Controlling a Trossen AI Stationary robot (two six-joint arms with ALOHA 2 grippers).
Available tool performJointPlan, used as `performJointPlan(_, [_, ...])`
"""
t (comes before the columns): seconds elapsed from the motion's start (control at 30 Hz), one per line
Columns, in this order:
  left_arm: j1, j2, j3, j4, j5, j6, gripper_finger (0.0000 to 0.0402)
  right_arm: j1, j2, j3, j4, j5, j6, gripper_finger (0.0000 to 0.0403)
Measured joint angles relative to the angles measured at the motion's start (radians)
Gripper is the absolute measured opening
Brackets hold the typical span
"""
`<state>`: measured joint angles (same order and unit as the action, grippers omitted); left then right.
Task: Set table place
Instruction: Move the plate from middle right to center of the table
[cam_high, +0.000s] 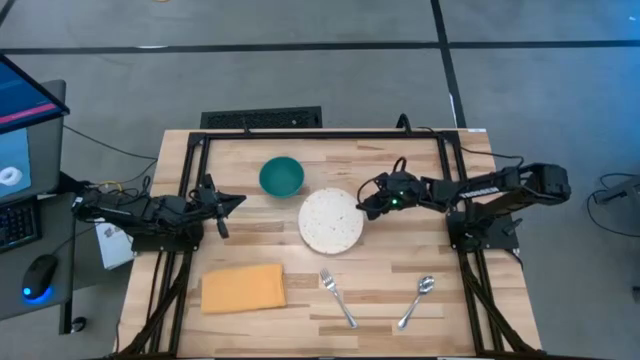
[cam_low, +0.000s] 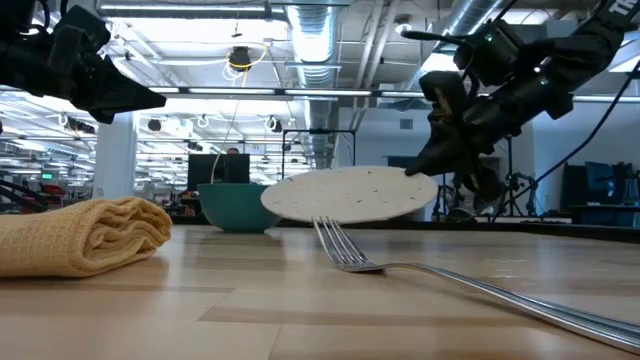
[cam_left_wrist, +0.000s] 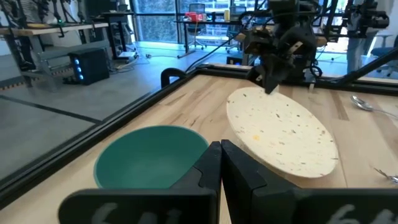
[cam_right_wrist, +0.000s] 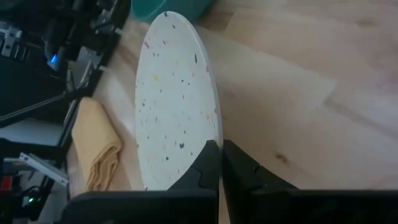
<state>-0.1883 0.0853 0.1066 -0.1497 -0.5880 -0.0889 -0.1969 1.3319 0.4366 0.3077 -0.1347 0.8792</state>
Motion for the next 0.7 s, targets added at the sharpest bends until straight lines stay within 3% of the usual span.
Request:
performJointPlan(0.37, [0.0,0.0,0.0,0.0,0.0,-0.001,0.0,0.08,0.0,0.001,0.022,0.136,0.036,0.0023])
performJointPlan(0.7, [0.0,0.0,0.0,0.002,0.0,-0.001,0.0,0.13,0.088,0.029,0.029,0.165,0.063,0.0023])
